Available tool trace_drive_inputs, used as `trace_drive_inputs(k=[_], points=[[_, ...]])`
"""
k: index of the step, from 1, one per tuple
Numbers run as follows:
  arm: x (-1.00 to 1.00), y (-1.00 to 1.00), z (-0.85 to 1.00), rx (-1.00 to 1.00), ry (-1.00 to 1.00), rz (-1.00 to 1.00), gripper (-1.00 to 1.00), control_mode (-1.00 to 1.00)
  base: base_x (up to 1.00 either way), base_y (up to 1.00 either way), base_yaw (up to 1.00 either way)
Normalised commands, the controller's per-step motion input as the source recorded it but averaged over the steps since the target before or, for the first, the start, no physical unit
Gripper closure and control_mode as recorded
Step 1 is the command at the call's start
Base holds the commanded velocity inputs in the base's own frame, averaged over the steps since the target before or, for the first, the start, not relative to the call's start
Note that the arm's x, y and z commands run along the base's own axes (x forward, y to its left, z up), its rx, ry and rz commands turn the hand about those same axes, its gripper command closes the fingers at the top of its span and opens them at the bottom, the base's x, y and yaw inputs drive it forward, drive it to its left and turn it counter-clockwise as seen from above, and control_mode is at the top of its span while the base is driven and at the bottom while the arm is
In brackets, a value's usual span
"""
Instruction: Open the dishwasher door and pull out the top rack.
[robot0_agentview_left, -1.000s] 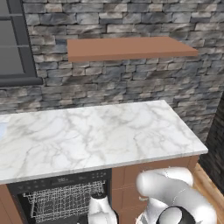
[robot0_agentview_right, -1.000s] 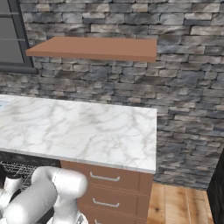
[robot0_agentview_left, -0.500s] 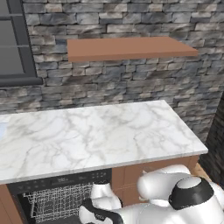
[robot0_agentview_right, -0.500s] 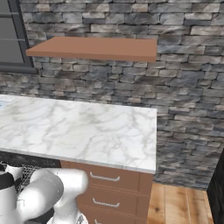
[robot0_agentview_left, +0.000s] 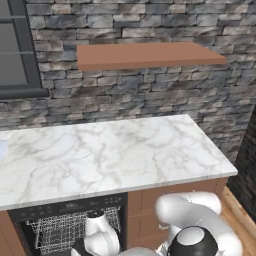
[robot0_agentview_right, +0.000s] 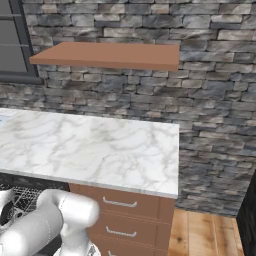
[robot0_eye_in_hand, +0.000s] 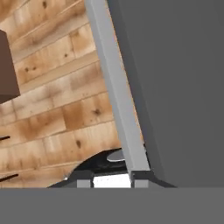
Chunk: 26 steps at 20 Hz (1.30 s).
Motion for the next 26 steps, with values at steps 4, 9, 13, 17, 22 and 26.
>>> trace_drive_inputs(k=[4,9,13,17,22,26], points=[[0.87,0.03,0.64,-0.04,0.13,-0.31,-1.00,-1.00,0.00,0.00,0.00],[0.84,-0.01,-0.40,-0.12,0.00,-0.23,-1.00,-1.00,0.00,0.00,0.00],[0.22,0.00,-0.94,-0.19,-0.23,-0.22,-1.00,-1.00,0.00,0.00,0.00],[0.48,0.00,-0.04,-0.12,-0.17,-0.25,-1.00,-1.00,0.00,0.00,0.00],[0.55,0.00,-0.02,-0.02,-0.10,-0.28,-1.00,-1.00,0.00,0.00,0.00],[0.24,0.06,-0.74,-0.14,-0.13,-0.01,-1.00,-1.00,0.00,0.00,0.00]])
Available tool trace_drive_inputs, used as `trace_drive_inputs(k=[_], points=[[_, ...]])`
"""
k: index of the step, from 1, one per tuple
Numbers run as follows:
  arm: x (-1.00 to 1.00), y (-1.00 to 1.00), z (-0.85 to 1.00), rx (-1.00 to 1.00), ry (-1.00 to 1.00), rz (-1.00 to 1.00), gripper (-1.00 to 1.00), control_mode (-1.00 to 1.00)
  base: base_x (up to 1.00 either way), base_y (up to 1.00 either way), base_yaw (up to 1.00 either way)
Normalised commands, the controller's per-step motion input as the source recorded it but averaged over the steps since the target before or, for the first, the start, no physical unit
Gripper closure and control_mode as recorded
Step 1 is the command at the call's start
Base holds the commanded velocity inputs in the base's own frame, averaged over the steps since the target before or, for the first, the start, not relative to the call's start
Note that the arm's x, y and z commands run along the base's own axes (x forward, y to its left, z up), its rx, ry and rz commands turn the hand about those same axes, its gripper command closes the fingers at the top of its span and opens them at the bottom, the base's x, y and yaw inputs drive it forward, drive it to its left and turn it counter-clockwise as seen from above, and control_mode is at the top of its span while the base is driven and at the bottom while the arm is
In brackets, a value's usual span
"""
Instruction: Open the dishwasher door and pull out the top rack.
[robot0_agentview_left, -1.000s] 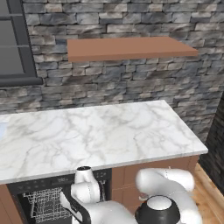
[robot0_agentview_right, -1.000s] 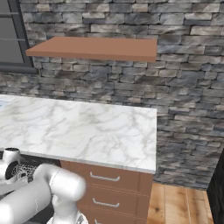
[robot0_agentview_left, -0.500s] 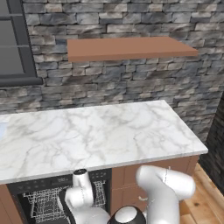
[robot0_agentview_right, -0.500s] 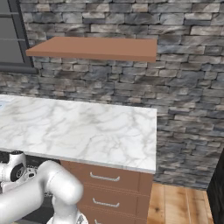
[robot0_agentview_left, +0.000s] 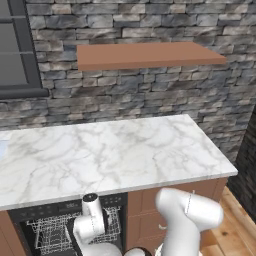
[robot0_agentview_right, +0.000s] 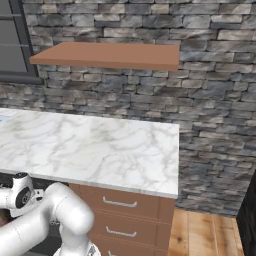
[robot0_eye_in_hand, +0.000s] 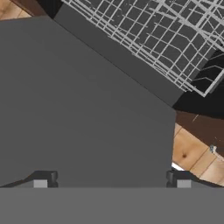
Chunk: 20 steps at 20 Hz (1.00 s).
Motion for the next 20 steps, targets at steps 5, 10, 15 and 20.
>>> trace_drive_inputs(k=[5,10,15,20], points=[[0.31,0.00,-0.42,-0.21,-0.15,0.08,-1.00,-1.00,0.00,0.00,0.00],[0.53,0.00,0.02,-0.11,-0.01,0.20,-1.00,-1.00,0.00,0.00,0.00],[0.44,0.00,0.00,-0.09,0.07,0.33,-1.00,-1.00,0.00,0.00,0.00],[0.32,0.00,-0.17,-0.13,0.06,0.47,-1.00,-1.00,0.00,0.00,0.00]])
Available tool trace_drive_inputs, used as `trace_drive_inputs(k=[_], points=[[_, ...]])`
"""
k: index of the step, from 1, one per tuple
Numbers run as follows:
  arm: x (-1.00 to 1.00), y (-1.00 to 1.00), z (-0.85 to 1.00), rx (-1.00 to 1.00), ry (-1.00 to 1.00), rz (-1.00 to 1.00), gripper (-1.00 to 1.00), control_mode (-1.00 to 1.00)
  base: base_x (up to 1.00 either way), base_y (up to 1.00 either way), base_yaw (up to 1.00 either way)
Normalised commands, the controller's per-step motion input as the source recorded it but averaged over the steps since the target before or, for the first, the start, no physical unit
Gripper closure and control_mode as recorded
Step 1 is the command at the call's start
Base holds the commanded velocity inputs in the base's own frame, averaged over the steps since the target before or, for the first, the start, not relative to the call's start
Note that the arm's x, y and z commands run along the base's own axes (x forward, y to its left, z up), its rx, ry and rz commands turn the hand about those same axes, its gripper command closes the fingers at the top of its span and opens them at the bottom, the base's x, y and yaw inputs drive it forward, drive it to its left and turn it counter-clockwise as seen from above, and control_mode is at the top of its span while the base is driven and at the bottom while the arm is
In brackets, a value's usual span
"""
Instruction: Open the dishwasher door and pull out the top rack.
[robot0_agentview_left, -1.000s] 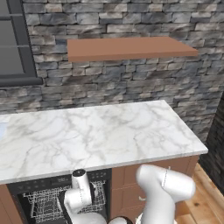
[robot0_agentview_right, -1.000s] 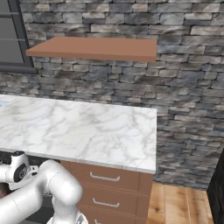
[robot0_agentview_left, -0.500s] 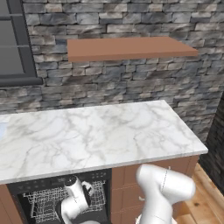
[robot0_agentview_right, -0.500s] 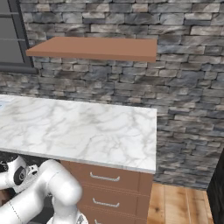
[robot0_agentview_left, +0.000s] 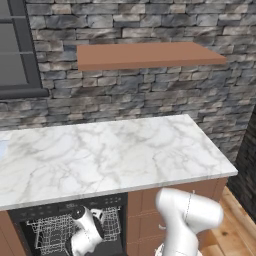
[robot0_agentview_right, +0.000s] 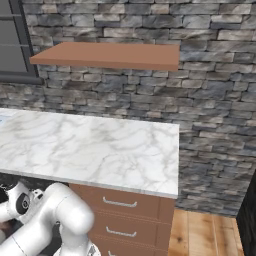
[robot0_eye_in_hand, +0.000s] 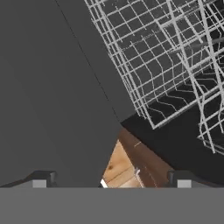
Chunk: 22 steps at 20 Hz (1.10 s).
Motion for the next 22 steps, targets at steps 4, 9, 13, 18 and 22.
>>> trace_drive_inputs(k=[4,9,13,18,22], points=[[0.18,0.00,-0.17,-0.16,0.00,0.58,-1.00,-1.00,0.00,0.00,0.00],[0.08,0.00,-0.12,-0.18,-0.02,0.58,-1.00,-1.00,0.00,0.00,0.00],[0.20,0.00,-0.08,-0.20,-0.02,0.40,-1.00,-1.00,0.00,0.00,0.00],[0.04,0.00,-0.01,-0.22,-0.14,0.34,-1.00,-1.00,0.00,0.00,0.00],[0.00,0.00,0.11,-0.23,-0.28,0.28,-1.00,-1.00,0.00,0.00,0.00]])
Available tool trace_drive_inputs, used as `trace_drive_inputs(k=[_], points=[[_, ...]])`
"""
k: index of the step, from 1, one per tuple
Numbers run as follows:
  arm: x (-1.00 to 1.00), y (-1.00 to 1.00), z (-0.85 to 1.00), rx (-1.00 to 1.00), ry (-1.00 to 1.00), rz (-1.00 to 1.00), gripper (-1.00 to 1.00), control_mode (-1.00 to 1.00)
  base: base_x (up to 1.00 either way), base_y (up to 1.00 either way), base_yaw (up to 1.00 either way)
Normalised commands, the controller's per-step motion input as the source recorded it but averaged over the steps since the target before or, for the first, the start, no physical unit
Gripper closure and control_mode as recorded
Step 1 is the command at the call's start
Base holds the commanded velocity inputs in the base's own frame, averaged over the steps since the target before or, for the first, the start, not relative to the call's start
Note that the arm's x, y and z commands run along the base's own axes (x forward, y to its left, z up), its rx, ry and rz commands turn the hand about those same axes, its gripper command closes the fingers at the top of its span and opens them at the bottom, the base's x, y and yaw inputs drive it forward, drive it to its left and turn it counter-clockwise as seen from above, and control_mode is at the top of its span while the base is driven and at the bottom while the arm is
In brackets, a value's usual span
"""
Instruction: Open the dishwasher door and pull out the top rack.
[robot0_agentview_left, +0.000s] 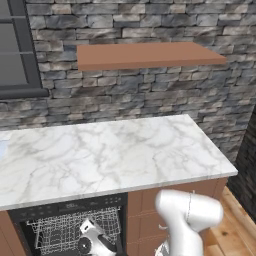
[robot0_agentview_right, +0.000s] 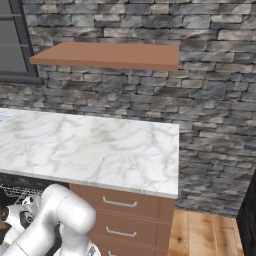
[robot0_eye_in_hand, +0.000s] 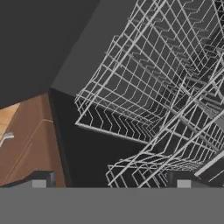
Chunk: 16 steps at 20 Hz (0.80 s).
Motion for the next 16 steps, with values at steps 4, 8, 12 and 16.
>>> trace_drive_inputs(k=[4,8,12,16], points=[[0.05,0.00,0.06,-0.23,-0.29,0.24,-1.00,-1.00,0.00,0.00,0.00],[0.32,0.00,0.27,-0.17,-0.17,0.23,-1.00,-1.00,0.00,0.00,0.00],[0.49,0.00,-0.12,-0.20,-0.02,0.24,-1.00,-1.00,0.00,0.00,0.00],[0.62,0.00,-0.03,-0.19,-0.01,0.22,-1.00,-1.00,0.00,0.00,0.00]])
